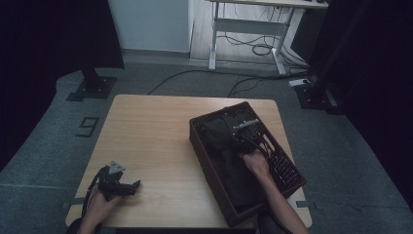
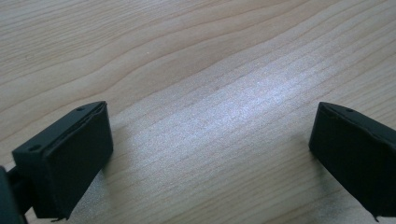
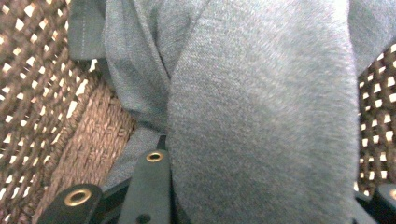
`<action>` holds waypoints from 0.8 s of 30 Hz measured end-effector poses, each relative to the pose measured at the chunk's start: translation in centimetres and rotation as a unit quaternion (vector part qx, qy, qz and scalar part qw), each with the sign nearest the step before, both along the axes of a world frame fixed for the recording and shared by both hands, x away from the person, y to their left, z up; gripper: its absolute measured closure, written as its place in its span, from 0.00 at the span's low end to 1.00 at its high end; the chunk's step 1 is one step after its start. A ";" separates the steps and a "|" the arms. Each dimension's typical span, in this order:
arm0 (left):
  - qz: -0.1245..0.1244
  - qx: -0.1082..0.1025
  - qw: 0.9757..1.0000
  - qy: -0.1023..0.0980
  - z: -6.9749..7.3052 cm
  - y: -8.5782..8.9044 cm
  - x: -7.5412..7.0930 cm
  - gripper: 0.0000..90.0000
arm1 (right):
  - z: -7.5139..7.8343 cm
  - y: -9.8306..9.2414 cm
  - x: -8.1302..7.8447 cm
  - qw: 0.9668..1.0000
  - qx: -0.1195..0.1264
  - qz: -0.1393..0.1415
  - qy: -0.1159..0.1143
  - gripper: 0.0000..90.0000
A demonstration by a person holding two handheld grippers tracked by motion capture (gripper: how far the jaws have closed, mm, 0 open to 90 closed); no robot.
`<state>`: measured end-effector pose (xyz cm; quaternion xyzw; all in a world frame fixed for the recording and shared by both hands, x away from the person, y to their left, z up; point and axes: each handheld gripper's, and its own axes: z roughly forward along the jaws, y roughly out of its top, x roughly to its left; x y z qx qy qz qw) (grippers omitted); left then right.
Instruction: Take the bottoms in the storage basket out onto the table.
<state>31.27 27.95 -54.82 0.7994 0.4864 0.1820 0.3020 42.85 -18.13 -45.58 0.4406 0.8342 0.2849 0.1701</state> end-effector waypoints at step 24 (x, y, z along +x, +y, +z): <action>0.000 0.000 1.000 0.000 0.0 0.0 0.0 0.00 | 5.5 -2.3 -1.7 0.996 0.060 -0.008 -0.066 0.74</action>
